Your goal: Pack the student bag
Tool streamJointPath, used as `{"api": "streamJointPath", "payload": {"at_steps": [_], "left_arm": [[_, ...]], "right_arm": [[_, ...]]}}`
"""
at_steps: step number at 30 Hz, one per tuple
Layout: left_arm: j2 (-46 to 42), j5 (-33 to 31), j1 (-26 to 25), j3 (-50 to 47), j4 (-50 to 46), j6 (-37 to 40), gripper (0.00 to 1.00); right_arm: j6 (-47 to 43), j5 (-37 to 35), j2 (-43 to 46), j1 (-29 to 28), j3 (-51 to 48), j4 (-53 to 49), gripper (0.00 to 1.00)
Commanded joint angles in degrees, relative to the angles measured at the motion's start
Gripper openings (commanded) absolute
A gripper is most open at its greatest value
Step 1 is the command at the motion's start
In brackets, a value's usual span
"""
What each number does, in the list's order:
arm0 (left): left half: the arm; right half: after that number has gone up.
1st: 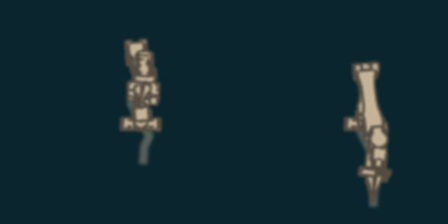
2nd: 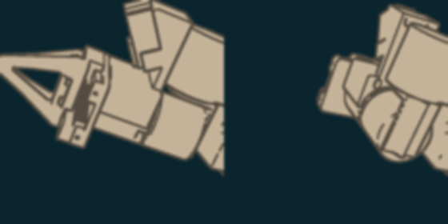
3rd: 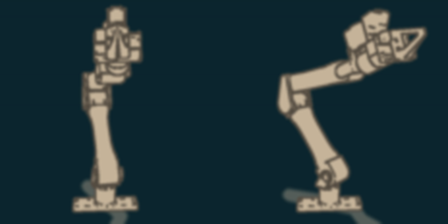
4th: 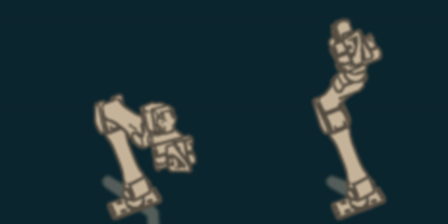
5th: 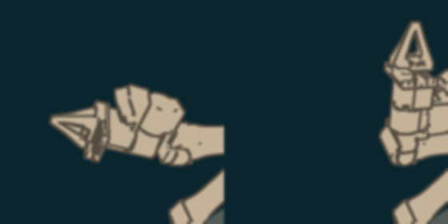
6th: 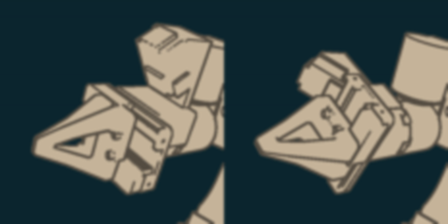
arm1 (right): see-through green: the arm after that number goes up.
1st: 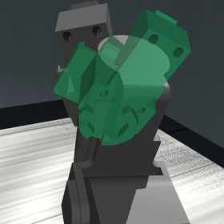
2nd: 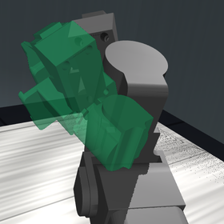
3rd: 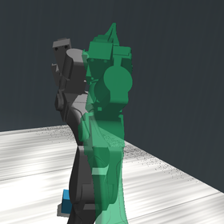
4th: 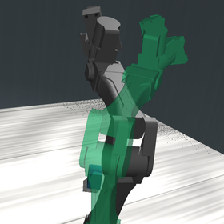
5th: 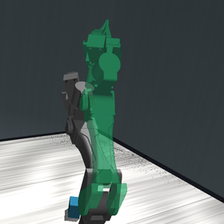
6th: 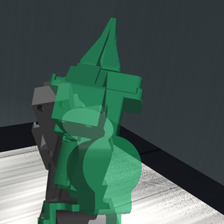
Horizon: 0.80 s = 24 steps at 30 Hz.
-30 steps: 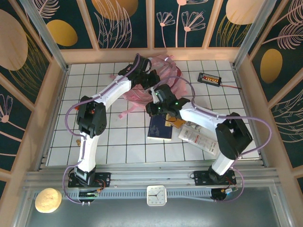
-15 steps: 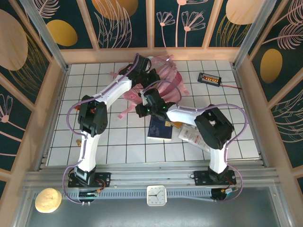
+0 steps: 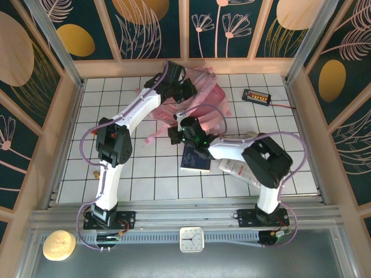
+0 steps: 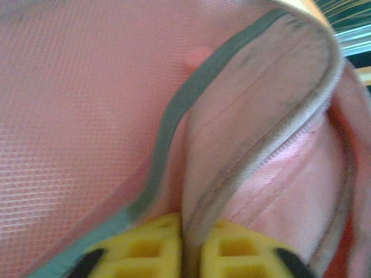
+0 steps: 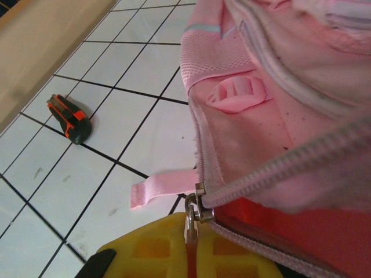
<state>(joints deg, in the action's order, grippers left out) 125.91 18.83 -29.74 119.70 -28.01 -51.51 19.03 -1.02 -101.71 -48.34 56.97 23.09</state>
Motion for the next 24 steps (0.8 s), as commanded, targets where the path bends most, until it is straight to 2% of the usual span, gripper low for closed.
{"api": "streamJointPath", "payload": {"at_steps": [1,4,5,7,10,14,17,19,24], "left_arm": [[-0.9,-0.2,-0.8,4.9,-2.0,8.3,0.37],[-2.4,-2.4,-0.8,4.1,-6.9,15.4,0.78],[-3.4,-3.7,-0.8,3.1,-8.1,17.4,0.99],[-6.2,-5.9,0.0,-0.4,-9.3,19.6,0.99],[-12.9,-6.3,3.4,-12.0,-6.6,18.4,0.99],[-22.8,1.4,11.1,-30.5,1.8,11.2,0.99],[-27.3,5.2,15.0,-39.8,4.5,8.3,0.99],[-29.3,6.0,15.4,-44.8,6.5,6.8,0.99],[-26.2,10.8,15.4,-55.6,23.0,-2.8,0.99]], "right_arm": [[0.1,2.4,7.2,1.8,-1.3,-8.9,0.0],[0.0,5.7,10.4,4.6,-2.3,-14.3,0.0],[-0.2,6.3,11.5,5.3,-2.9,-15.3,0.0],[-0.6,8.4,13.1,6.7,-3.2,-16.8,0.0],[-2.0,10.4,14.1,7.7,-3.1,-18.3,0.0],[-3.3,12.9,13.0,8.4,-2.2,-19.4,0.0],[-3.5,13.9,12.3,9.1,-1.9,-19.9,0.0],[-3.4,15.1,11.9,9.7,-1.7,-20.0,0.0],[-4.0,16.1,10.4,9.9,-0.2,-21.9,0.0]]}}
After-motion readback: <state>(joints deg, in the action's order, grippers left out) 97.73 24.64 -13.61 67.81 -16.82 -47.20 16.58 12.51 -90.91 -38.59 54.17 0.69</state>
